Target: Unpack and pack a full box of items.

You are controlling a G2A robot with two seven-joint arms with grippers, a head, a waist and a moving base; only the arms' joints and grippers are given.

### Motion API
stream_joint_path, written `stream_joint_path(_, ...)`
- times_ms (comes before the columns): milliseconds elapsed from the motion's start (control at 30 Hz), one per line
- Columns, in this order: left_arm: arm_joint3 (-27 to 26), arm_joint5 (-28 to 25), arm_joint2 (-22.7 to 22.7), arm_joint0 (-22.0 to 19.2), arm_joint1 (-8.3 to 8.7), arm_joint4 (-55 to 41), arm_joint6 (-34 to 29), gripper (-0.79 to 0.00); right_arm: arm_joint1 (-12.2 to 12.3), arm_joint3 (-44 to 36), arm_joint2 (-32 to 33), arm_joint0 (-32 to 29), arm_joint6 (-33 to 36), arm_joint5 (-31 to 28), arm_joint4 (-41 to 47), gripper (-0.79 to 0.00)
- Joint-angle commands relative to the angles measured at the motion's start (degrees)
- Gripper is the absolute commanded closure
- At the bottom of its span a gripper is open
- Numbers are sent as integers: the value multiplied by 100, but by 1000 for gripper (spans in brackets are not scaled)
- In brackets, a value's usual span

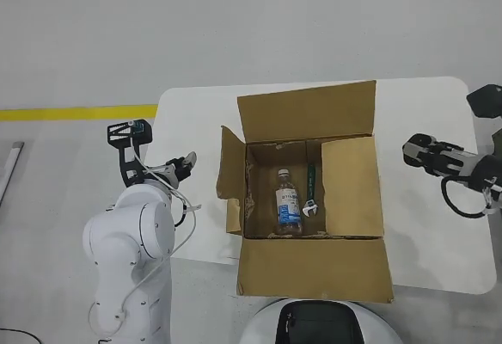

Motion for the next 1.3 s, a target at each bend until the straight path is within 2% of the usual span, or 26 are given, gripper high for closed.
stream_joint_path(0,0,0,0,0,0,0,0,-785,-1,-2,-10,7,-5,3,-4,0)
stream_joint_path(133,0,0,0,0,0,0,0,-785,0,-9,-27,-39,-52,-44,-41,0)
stream_joint_path(200,0,0,0,0,0,0,0,-785,26,-148,-37,-209,-190,-430,-526,0)
stream_joint_path(300,0,0,0,0,0,0,0,-785,-36,-189,83,-472,-1178,-309,-357,0)
stream_joint_path(367,0,0,0,0,0,0,0,-785,-18,-403,127,-698,-1534,-600,-1102,0)
stream_joint_path(467,0,0,0,0,0,0,0,-785,-68,-578,71,-975,-2382,-792,-1164,0)
stream_joint_path(533,0,0,0,0,0,0,0,-785,-78,-672,10,-1195,-2769,-1058,-1558,0)
stream_joint_path(700,0,0,0,0,0,0,0,-785,-138,-741,-32,-1607,-3671,-1364,-1712,0)
stream_joint_path(767,0,0,0,0,0,0,0,-785,-160,-721,-29,-1715,-3859,-1385,-1623,0)
stream_joint_path(867,-71,-24,19,222,-17,-480,319,-785,-201,-689,-11,-1811,-4031,-1320,-1191,0)
stream_joint_path(1000,-240,-220,139,405,-32,-1115,436,-785,-226,-653,53,-1874,-4020,-1176,-1043,0)
stream_joint_path(1133,-317,-399,323,570,-30,-1259,562,-785,-241,-637,76,-1886,-4000,-1077,-1092,0)
stream_joint_path(1267,-367,-292,391,666,-34,-1301,694,-785,-263,-601,95,-1862,-4023,-964,-1026,0)
